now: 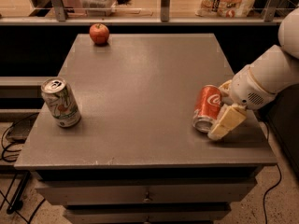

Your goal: Move coke can near apple

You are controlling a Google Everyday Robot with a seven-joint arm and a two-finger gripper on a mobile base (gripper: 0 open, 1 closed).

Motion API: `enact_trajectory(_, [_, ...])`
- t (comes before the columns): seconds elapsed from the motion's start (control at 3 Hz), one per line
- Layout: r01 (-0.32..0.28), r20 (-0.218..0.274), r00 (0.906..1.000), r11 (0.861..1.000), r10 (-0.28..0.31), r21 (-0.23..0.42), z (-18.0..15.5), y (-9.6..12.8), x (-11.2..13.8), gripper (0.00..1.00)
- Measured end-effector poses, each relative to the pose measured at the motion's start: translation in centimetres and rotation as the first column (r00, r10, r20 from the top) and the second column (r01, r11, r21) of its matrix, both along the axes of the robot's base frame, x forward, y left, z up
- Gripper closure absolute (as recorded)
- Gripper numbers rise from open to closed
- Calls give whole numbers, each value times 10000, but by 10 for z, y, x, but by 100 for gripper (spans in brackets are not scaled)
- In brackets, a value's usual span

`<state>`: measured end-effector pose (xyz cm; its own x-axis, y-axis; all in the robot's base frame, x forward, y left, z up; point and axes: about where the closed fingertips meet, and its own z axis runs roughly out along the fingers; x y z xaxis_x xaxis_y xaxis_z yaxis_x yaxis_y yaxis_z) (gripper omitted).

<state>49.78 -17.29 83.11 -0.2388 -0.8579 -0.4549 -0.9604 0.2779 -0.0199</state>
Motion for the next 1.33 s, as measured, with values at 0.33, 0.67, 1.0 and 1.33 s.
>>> enact_trajectory(0.33, [-146,271,9995,9999,145,26,17,7,9,64])
enact_trajectory(0.67, [-268,865,9959,9996,264,36,52,16,29,87])
enact_trajectory(1.0, [-171,1317,9911,9996,201,-239,87,31,76,100])
enact_trajectory(1.33, [332,1404,9897,9991,-291,-270,100,44,119,100])
